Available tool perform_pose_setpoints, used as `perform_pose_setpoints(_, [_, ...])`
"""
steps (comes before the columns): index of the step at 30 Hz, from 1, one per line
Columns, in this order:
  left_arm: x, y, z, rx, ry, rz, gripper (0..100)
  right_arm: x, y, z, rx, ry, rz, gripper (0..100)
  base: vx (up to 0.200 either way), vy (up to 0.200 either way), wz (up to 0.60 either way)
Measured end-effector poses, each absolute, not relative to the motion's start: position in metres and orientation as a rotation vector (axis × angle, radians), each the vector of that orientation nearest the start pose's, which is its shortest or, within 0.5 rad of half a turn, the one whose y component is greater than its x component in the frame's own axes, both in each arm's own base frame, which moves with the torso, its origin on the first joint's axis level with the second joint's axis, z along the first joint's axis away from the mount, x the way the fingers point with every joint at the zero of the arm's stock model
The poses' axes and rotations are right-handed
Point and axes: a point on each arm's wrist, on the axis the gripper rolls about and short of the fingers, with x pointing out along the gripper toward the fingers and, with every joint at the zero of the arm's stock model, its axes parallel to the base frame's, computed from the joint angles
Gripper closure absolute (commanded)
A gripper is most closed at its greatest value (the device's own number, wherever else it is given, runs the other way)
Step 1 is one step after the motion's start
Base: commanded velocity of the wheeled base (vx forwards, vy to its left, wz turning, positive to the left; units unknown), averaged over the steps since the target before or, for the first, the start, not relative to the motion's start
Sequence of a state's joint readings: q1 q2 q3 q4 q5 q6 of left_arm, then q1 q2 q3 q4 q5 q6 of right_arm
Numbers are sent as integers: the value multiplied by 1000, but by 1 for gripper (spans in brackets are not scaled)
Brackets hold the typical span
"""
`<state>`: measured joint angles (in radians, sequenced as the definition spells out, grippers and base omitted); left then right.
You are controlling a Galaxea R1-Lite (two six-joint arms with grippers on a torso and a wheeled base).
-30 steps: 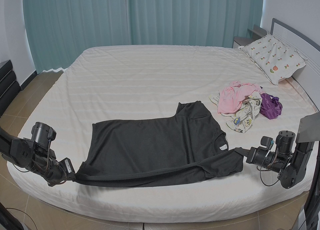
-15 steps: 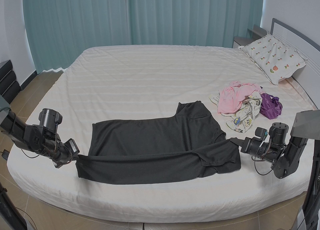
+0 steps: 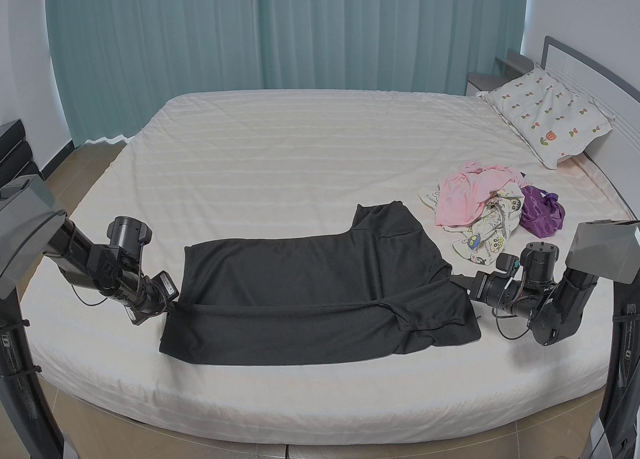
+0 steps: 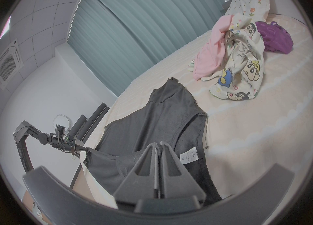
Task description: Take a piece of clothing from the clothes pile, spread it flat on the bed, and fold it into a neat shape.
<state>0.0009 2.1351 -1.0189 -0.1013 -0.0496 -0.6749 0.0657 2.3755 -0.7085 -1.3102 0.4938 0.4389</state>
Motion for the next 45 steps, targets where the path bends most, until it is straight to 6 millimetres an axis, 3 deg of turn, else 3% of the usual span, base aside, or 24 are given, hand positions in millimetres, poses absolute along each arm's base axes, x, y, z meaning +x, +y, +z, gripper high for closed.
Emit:
perform_pose_setpoints(13, [388, -4, 15, -635, 990, 367, 100, 385, 36, -28, 501, 479, 464, 100, 0, 0, 0])
perform_pose_setpoints(14, [389, -4, 13, -636, 990, 374, 0, 386, 36, -29, 502, 482, 463, 100, 0, 0, 0])
perform_pose_setpoints(15, [390, -4, 11, -640, 989, 381, 0, 388, 37, -30, 502, 482, 462, 100, 0, 0, 0])
perform_pose_setpoints(16, [391, -4, 10, -646, 987, 387, 0, 390, 37, -30, 501, 482, 461, 0, 0, 0, 0])
perform_pose_setpoints(23, [396, -7, 6, -696, 978, 408, 0, 398, 39, -37, 493, 484, 401, 0, 0, 0, 0])
perform_pose_setpoints(30, [393, -6, 12, -718, 972, 412, 0, 402, 32, -27, 532, 450, 354, 0, 0, 0, 0])
perform_pose_setpoints(39, [365, -4, 36, -780, 989, 358, 0, 392, 33, -7, 657, 423, 235, 0, 0, 0, 0])
perform_pose_setpoints(45, [350, -4, 53, -819, 932, 294, 0, 385, 39, -2, 775, 422, 164, 0, 200, 0, 0])
